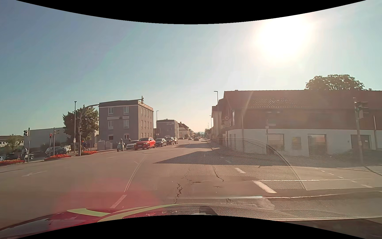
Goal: Follow the waypoints while adhering to traffic rules and regulations
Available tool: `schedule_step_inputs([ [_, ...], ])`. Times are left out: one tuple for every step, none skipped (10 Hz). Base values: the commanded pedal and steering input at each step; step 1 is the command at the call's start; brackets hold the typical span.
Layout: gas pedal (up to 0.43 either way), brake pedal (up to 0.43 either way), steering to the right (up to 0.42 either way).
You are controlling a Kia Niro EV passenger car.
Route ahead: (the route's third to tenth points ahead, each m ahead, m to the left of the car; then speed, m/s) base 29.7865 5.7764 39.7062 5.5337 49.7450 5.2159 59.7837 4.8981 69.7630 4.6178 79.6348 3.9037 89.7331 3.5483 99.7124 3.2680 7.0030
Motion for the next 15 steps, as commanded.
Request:
schedule_step_inputs([
  [0.378, 0.000, 0.008],
  [0.370, 0.000, 0.007],
  [0.358, 0.000, 0.006],
  [0.358, 0.000, 0.005],
  [0.358, 0.000, 0.005],
  [0.358, 0.000, 0.009],
  [0.358, 0.000, 0.016],
  [0.350, 0.000, 0.014],
  [0.350, 0.000, 0.007],
  [0.350, 0.000, 0.005],
  [0.350, 0.000, 0.007],
  [0.350, 0.000, 0.005],
  [0.350, 0.000, 0.006],
  [0.350, 0.000, 0.005],
  [0.350, 0.000, 0.005],
])
